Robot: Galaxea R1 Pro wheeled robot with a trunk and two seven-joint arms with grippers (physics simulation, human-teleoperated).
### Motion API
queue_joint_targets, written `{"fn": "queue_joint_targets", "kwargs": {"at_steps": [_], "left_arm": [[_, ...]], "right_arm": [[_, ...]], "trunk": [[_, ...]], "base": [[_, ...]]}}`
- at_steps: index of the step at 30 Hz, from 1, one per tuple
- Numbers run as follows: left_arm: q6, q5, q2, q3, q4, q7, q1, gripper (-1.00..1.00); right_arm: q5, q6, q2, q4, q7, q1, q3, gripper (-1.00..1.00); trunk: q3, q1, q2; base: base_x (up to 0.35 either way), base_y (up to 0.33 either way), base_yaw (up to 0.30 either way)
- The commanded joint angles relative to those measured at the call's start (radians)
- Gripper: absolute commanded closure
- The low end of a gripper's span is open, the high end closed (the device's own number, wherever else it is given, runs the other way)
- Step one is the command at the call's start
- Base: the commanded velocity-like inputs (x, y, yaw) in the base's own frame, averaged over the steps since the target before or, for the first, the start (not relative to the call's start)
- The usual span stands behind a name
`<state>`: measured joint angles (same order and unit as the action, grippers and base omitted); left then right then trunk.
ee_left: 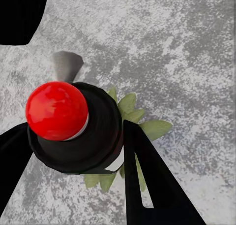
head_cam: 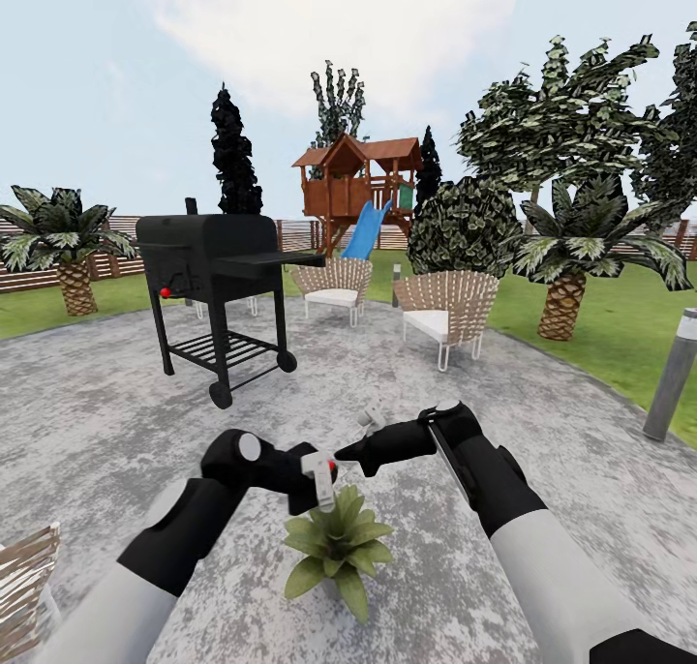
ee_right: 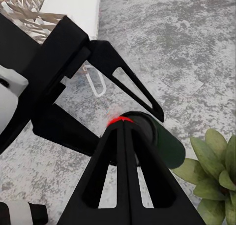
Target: Pick up the pesticide atomizer in the garden and spray insectifuge to fully cover both potted plants in the garden.
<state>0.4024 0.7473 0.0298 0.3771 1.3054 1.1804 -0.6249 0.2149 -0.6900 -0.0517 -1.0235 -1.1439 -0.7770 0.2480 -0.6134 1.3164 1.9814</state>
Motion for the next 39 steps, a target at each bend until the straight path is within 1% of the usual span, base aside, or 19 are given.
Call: {"fn": "queue_joint_targets", "kwargs": {"at_steps": [1,5,17,23,31,39], "left_arm": [[0.01,0.003,-0.004,0.002,0.002,0.004,-0.001,1.0],[0.01,0.003,-0.009,0.002,0.002,0.004,-0.001,1.0],[0.01,0.003,-0.008,0.002,0.002,0.004,-0.01,1.0],[0.01,0.003,-0.008,0.002,0.002,0.036,-0.019,1.0],[0.01,0.022,-0.008,0.002,0.001,0.041,-0.024,1.0],[0.01,0.023,-0.003,0.0,-0.006,0.04,-0.024,1.0]], "right_arm": [[0.008,-0.006,-0.001,-0.001,-0.007,-0.001,-0.002,1.0],[0.008,-0.006,-0.001,-0.001,-0.007,-0.001,-0.001,1.0],[0.008,-0.006,-0.001,-0.001,-0.007,-0.001,-0.001,1.0],[0.008,-0.006,-0.001,-0.001,-0.007,-0.001,-0.001,1.0],[0.008,-0.005,-0.001,-0.001,-0.007,-0.001,-0.002,1.0],[0.008,-0.005,0.0,-0.001,-0.007,-0.001,-0.003,1.0]], "trunk": [[-0.001,0.0,0.001],[-0.001,0.0,0.001],[-0.001,0.0,0.001],[-0.001,0.0,0.001],[-0.001,0.0,0.001],[-0.001,0.0,0.001]], "base": [[0.0,0.0,0.0],[0.0,0.0,0.0],[0.0,0.0,0.0],[0.0,0.0,0.0],[0.0,0.0,0.0],[0.0,0.0,0.0]]}}
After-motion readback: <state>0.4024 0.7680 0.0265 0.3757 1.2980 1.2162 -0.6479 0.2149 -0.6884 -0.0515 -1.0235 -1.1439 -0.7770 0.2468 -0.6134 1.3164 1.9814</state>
